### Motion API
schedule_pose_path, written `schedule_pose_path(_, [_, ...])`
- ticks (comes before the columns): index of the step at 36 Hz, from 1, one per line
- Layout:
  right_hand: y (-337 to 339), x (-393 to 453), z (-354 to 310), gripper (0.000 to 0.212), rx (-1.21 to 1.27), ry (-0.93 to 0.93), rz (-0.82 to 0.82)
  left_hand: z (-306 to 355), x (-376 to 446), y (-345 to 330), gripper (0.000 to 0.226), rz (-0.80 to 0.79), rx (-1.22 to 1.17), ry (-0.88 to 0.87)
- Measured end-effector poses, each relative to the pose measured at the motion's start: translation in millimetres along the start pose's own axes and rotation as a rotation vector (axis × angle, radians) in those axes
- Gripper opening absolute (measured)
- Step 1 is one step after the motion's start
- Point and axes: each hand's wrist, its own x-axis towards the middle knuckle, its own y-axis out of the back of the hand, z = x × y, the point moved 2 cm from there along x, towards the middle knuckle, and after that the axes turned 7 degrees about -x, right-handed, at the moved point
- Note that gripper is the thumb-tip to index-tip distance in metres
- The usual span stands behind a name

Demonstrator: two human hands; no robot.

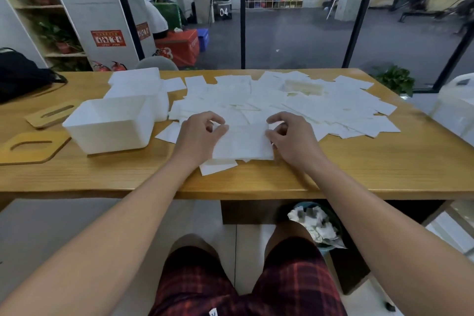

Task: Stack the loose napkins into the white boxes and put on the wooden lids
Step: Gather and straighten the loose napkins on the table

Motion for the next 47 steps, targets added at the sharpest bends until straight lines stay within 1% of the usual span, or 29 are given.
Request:
schedule_pose_path(5, [-9, 10, 6, 0.02, -0.089, -0.004, 0.024, -10, 7, 2, 0.012, -0.026, 0.039, 0.01])
schedule_pose_path(12, [-14, 12, 17, 0.017, -0.259, 0.091, 0.015, -18, 5, -6, 0.012, -0.058, 0.199, -0.064])
schedule_pose_path(15, [-9, 18, 16, 0.017, -0.307, 0.144, 0.06, -20, 11, -6, 0.015, -0.044, 0.245, -0.095])
schedule_pose_path(18, [-5, 39, 12, 0.016, -0.331, 0.195, 0.107, -20, 20, -8, 0.016, -0.021, 0.211, -0.112])
schedule_pose_path(20, [-8, 53, 7, 0.02, -0.324, 0.232, 0.082, -18, 26, -13, 0.014, -0.02, 0.181, -0.117])
schedule_pose_path(24, [-25, 75, -1, 0.036, -0.372, 0.26, 0.012, -7, 38, -26, 0.012, -0.041, 0.112, -0.088])
schedule_pose_path(26, [-33, 83, -2, 0.037, -0.406, 0.261, -0.01, -4, 44, -33, 0.012, -0.055, 0.108, -0.066])
schedule_pose_path(28, [-37, 87, 1, 0.032, -0.427, 0.261, -0.026, -4, 46, -40, 0.013, -0.071, 0.137, -0.062])
schedule_pose_path(31, [-39, 87, 7, 0.017, -0.388, 0.255, -0.028, -8, 44, -49, 0.014, -0.086, 0.23, -0.065])
schedule_pose_path(33, [-40, 87, 12, 0.005, -0.374, 0.265, -0.023, -14, 42, -53, 0.014, -0.085, 0.236, -0.062])
schedule_pose_path(38, [-43, 90, 20, 0.011, -0.361, 0.312, -0.02, -18, 43, -54, 0.014, -0.081, 0.218, -0.081])
schedule_pose_path(43, [-45, 92, 23, 0.012, -0.318, 0.306, -0.05, -19, 41, -55, 0.016, -0.071, 0.214, -0.112])
schedule_pose_path(45, [-45, 94, 23, 0.012, -0.287, 0.304, -0.027, -19, 41, -55, 0.016, -0.071, 0.218, -0.125])
schedule_pose_path(47, [-46, 95, 24, 0.018, -0.288, 0.314, -0.01, -20, 41, -55, 0.017, -0.073, 0.232, -0.138])
